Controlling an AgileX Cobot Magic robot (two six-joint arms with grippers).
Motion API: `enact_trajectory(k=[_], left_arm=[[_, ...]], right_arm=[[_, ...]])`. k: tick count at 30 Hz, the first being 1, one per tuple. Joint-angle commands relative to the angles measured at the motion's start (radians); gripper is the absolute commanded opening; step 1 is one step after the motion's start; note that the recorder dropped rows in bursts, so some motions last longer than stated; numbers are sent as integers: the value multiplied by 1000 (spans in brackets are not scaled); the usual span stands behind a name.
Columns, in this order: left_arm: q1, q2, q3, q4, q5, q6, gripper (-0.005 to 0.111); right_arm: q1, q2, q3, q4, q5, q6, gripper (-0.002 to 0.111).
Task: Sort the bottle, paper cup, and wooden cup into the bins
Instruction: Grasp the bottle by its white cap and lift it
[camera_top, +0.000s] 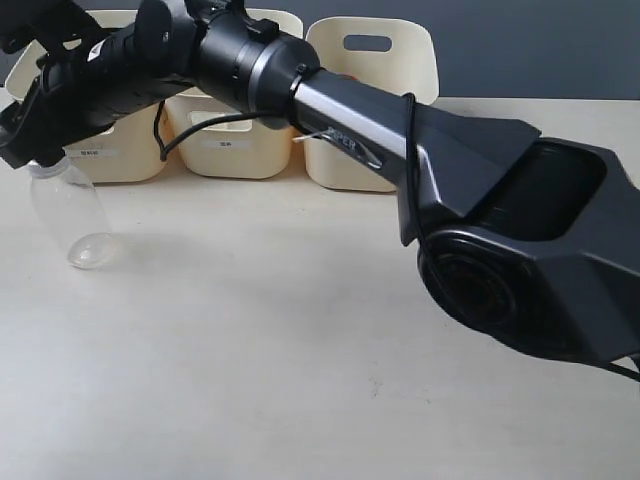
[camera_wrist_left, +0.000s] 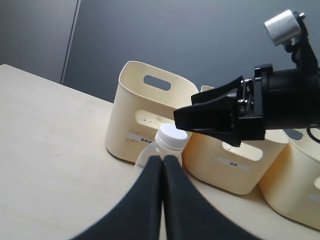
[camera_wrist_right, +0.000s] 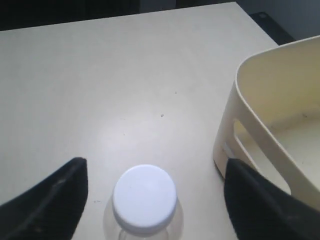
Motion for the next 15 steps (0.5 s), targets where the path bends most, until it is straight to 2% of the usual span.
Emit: enact_trajectory(k=[1, 15], left_arm=[[-6, -4, 0, 1, -4, -1, 0], [-6, -4, 0, 1, -4, -1, 0]], right_arm=[[3, 18, -10, -2, 8, 9, 72], [7, 51, -10, 14, 14, 9, 72]])
